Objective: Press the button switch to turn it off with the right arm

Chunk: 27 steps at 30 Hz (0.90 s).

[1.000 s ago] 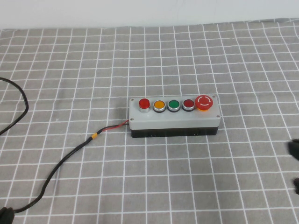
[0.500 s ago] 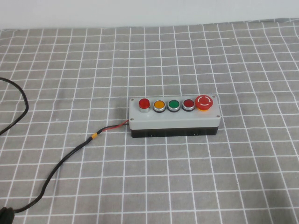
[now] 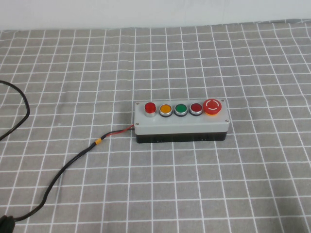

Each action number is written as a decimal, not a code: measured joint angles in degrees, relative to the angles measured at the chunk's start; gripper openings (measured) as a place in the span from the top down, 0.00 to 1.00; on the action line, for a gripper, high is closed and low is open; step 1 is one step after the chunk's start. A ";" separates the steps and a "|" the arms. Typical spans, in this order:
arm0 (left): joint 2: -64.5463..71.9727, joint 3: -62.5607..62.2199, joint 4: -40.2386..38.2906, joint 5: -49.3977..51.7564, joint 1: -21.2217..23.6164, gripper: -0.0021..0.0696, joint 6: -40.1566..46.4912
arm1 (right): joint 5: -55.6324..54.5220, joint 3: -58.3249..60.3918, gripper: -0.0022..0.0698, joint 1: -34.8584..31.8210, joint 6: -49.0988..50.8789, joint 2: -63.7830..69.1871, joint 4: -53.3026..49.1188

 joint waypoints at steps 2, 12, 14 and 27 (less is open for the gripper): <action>0.00 0.00 0.00 0.00 0.00 0.98 0.00 | 1.09 0.00 0.99 0.00 0.00 -0.89 -0.13; 0.00 0.00 0.00 0.00 0.00 0.98 0.00 | 4.18 0.00 0.99 0.63 0.00 -0.98 -0.46; 0.00 0.00 0.00 0.00 0.00 0.98 0.00 | 4.63 0.00 0.99 0.63 0.00 -0.98 -0.71; 0.00 0.00 0.00 0.00 0.00 0.98 0.00 | 13.98 0.00 0.99 0.63 -13.23 -0.98 6.38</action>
